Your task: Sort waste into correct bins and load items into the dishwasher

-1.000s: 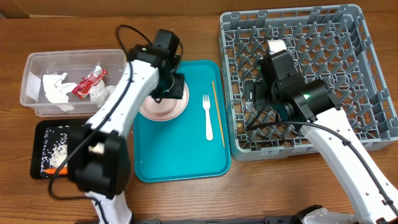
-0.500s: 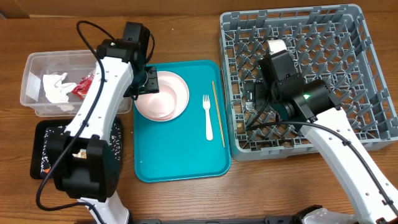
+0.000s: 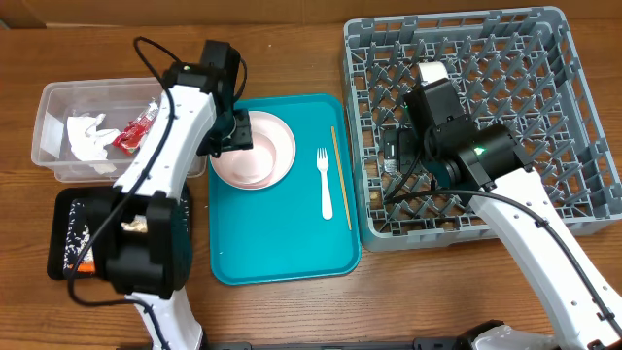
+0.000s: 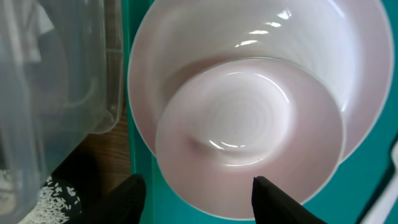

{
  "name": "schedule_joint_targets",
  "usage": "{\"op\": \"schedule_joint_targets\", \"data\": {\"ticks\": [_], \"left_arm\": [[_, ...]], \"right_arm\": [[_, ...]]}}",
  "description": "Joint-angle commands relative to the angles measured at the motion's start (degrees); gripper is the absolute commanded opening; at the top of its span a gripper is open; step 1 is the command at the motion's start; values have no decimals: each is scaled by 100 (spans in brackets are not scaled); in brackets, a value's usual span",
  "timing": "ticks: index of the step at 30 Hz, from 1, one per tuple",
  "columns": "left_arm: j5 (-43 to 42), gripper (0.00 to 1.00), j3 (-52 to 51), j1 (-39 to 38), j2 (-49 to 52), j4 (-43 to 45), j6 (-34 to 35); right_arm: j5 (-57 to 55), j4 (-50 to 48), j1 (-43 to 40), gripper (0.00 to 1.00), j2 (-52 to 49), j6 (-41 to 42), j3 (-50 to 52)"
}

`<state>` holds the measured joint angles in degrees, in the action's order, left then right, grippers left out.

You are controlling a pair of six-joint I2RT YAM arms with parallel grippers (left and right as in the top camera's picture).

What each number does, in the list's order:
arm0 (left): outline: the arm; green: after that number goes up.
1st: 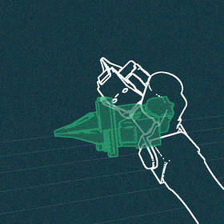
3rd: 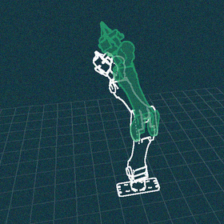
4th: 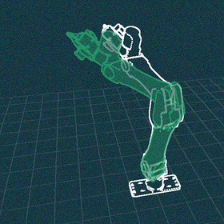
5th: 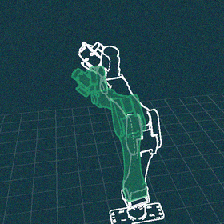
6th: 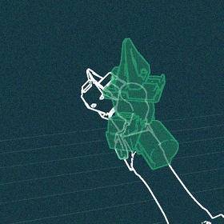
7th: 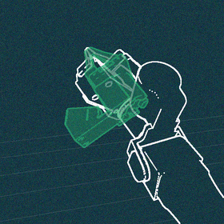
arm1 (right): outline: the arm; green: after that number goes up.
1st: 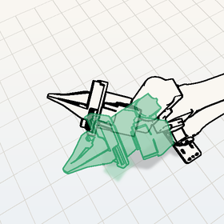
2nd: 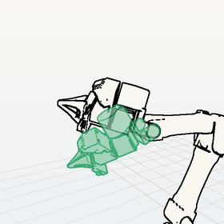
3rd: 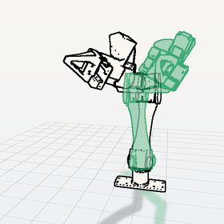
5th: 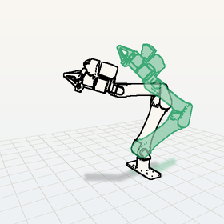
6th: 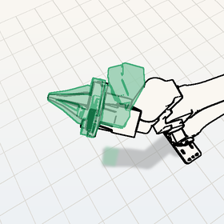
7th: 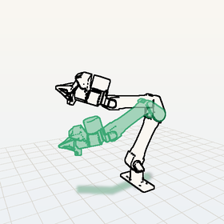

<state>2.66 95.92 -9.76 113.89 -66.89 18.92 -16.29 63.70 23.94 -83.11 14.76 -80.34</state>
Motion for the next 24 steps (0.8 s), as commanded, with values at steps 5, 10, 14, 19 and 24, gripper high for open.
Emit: {"op": "schedule_joint_targets", "data": {"ticks": [5, 10, 14, 19, 24], "left_arm": [[98, 56, -63, -28, 398, 11, -118], [195, 56, -63, -26, 398, 74, -116], [291, 57, -63, -28, 398, 74, -118], [295, 57, -118, -28, 398, 94, -118], [350, 57, -369, -28, 398, 278, -118]], "right_arm": [[13, -15, -13, 100, 81, 31, -39], [13, -13, -13, 100, 81, 31, -39], [13, -13, -13, 100, 81, 31, -39], [13, -13, -13, 100, 81, 31, -39], [13, -13, -13, 100, 81, 28, -39]]}}
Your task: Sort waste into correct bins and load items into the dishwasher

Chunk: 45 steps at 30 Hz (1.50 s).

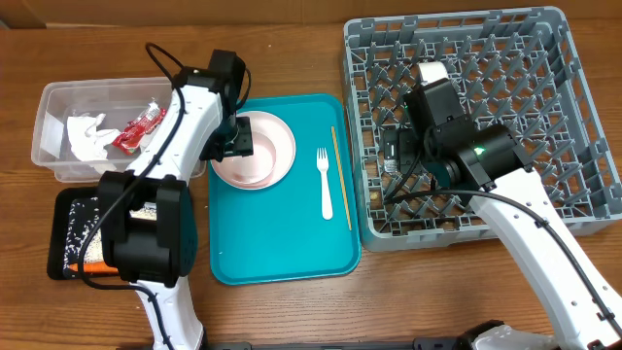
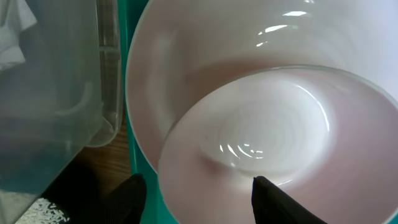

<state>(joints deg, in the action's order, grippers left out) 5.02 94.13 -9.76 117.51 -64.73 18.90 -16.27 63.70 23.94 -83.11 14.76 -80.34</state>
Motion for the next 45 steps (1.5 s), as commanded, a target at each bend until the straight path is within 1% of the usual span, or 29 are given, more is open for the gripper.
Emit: {"op": "schedule_joint_targets", "data": {"ticks": [1, 6, 14, 16, 18, 22, 23, 24, 29, 32, 37, 40, 45], "left_arm": [[109, 57, -264, -28, 35, 122, -114], [90, 56, -553, -28, 35, 378, -111], [79, 52, -555, -28, 35, 444, -111], [-2, 44, -557, -28, 35, 483, -114], [-105, 30, -557, -28, 35, 520, -111], [-223, 17, -557, -33, 35, 538, -122], [-221, 9, -557, -33, 35, 540, -173], [-227, 4, -555, -33, 35, 540, -201], [-350, 4, -409, -33, 0, 428, -203], [-417, 4, -199, -33, -151, 310, -201], [-553, 4, 236, -33, -750, 76, -201], [-841, 4, 433, -44, -1215, -103, -221], [-1241, 4, 450, -46, -1945, -341, -376]], "right_arm": [[9, -15, -15, 100, 81, 31, -39], [9, -17, -13, 100, 81, 28, -39], [11, -17, -13, 100, 81, 31, -39], [9, -17, -13, 100, 81, 28, -39], [9, -15, -13, 100, 81, 28, -39], [9, -15, -13, 100, 81, 31, -39], [9, -17, -13, 100, 81, 28, -39], [9, -24, -13, 100, 81, 28, -39], [22, -125, -13, 100, 81, 31, -39], [269, -199, -13, 100, 81, 26, -39], [822, -254, -39, 100, 83, -37, -42], [1585, -293, -140, 100, 83, -378, -42], [3845, -439, -560, 100, 83, -1211, -42]]}}
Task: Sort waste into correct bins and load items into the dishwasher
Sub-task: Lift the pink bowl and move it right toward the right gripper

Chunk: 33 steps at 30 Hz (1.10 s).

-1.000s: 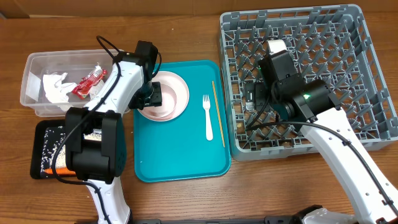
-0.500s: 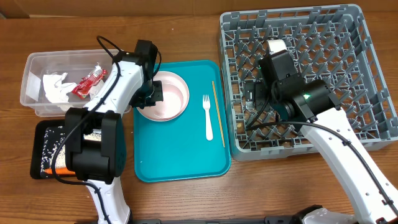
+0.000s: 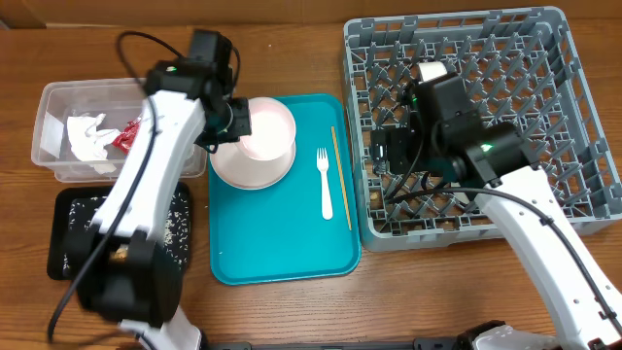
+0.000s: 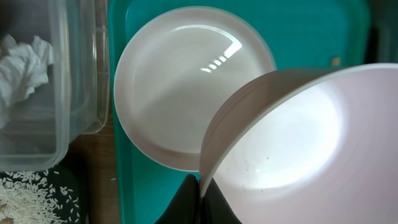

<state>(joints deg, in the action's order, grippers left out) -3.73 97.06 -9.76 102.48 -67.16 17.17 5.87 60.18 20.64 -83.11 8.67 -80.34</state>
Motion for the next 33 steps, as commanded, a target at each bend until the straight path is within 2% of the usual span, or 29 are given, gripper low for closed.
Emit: {"op": "schedule_joint_targets", "data": {"ticks": [1, 5, 12, 22, 33], "left_arm": [[-380, 5, 157, -46, -555, -168, -223], [-485, 5, 157, -52, -876, -481, -227], [-863, 6, 157, -358, -960, -586, -369], [-1049, 6, 157, -1246, -960, -50, -367], [-1582, 7, 157, -1497, -960, 365, -372]], "right_arm": [[2114, -129, -354, 100, 83, -739, -42], [3807, -278, -975, 100, 81, -1003, -42], [5202, -267, -1556, 100, 81, -1003, -39], [5230, -46, -1534, 100, 17, -1064, -35], [5230, 83, -1346, 100, -264, -1067, -26]]}}
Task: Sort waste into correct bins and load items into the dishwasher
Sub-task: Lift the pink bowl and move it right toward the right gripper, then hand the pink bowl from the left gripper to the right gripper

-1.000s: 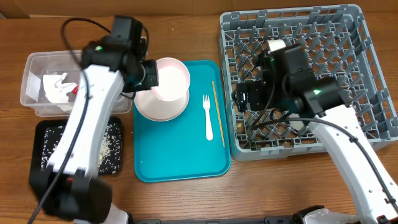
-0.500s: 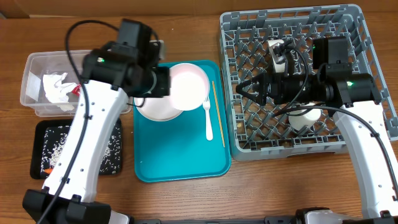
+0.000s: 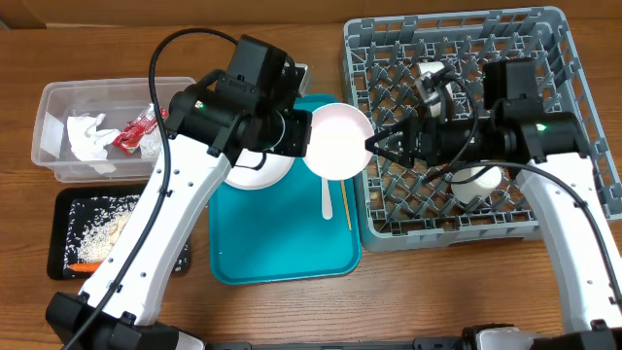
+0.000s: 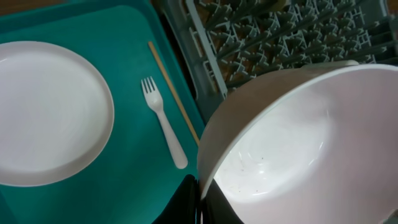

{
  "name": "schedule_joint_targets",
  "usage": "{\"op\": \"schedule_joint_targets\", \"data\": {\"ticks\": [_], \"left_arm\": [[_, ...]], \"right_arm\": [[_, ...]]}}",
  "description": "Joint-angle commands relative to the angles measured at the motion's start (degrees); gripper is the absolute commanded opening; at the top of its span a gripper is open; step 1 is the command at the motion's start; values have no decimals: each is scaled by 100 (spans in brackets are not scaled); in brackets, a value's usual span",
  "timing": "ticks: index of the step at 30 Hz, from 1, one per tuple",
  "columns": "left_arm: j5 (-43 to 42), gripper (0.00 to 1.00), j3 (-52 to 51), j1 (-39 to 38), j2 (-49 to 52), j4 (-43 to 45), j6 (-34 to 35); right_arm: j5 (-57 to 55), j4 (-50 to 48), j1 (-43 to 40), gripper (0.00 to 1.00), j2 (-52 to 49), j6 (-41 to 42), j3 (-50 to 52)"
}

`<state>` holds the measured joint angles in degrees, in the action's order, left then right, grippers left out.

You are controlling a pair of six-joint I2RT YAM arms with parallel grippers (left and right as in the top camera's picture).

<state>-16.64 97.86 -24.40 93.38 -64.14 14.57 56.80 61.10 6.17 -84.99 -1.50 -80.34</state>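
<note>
My left gripper (image 4: pixel 200 199) is shut on the rim of a pink bowl (image 4: pixel 292 143), which hangs tilted over the seam between the teal tray (image 4: pixel 124 168) and the grey dish rack (image 4: pixel 280 37). The overhead view shows the bowl (image 3: pixel 338 141) with the left gripper (image 3: pixel 304 134) on its left rim. My right gripper (image 3: pixel 374 144) points left and reaches the bowl's right edge; how its jaws stand is unclear. A pink plate (image 4: pixel 50 112), a white fork (image 4: pixel 163 121) and a thin wooden stick (image 4: pixel 174 93) lie on the tray.
A white cup (image 3: pixel 478 182) sits in the rack (image 3: pixel 544 58). A clear bin (image 3: pixel 58 136) with tissue and a red wrapper stands at the far left. In front of it lies a black tray (image 3: pixel 78 233) of rice. The left arm hides part of the plate (image 3: pixel 255 167).
The left gripper has moved right with the bowl, from over the plate to the tray's right edge by the rack. The right gripper has turned left to meet the bowl, uncovering a white cup.
My left gripper stood open at the rim of the bowl resting on the plate, then closer around that rim. Later it was shut on the rim with the bowl lifted off the plate. Now the bowl hangs beside the rack, with the right gripper at its far edge.
</note>
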Motion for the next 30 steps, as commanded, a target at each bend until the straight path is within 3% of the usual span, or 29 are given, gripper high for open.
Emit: {"op": "schedule_joint_targets", "data": {"ticks": [1, 30], "left_arm": [[-293, 7, 76, -35, -50, 83, -109], [-481, 8, 76, -39, -50, 142, -223]], "right_arm": [[140, -9, 129, 100, -87, -50, -26], [592, -424, 315, 82, -92, -195, -24]]}}
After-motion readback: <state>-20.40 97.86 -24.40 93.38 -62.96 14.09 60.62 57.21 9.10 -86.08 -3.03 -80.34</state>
